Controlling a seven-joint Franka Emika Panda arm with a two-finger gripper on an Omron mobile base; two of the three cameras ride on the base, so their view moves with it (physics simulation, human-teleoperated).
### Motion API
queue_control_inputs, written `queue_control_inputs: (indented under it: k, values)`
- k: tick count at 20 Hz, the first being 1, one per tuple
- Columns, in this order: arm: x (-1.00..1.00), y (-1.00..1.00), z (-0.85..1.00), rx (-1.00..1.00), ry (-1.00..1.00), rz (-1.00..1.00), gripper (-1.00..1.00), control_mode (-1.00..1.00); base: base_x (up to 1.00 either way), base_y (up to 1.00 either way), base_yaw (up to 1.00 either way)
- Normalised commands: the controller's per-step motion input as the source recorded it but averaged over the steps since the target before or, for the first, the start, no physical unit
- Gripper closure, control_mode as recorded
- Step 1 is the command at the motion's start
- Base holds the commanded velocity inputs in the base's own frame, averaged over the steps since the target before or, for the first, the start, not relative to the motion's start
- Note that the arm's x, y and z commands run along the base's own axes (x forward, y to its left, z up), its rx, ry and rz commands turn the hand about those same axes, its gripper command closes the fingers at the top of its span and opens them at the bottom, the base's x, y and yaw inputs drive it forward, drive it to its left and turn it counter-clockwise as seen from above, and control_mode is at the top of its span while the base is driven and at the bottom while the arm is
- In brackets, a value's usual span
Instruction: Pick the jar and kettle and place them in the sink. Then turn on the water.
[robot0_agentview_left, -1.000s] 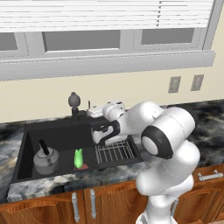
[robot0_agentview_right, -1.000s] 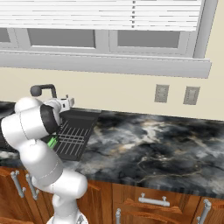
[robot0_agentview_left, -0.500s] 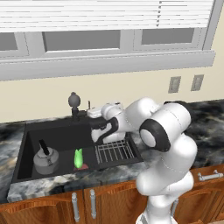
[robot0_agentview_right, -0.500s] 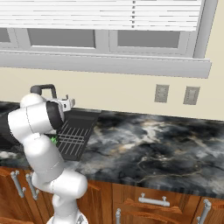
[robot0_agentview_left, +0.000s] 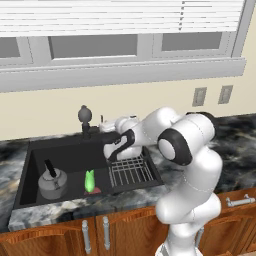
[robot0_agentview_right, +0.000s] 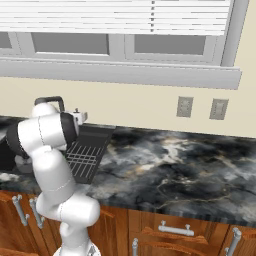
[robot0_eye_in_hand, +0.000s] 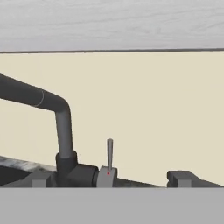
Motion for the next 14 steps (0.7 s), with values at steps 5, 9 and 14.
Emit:
queue_control_inputs:
  k: [5, 9, 14]
  values:
    - [0.22, -0.11, -0.07, 0.05, 0.00, 0.02, -1.00, -1.00, 0.00, 0.00, 0.00]
    - [0.10, -0.04, -0.26, 0.00, -0.01, 0.03, -1.00, -1.00, 0.00, 0.00, 0.00]
    - [0.07, 0.00, -0.23, 0.00, 0.00, 0.00, -1.00, -1.00, 0.00, 0.00, 0.00]
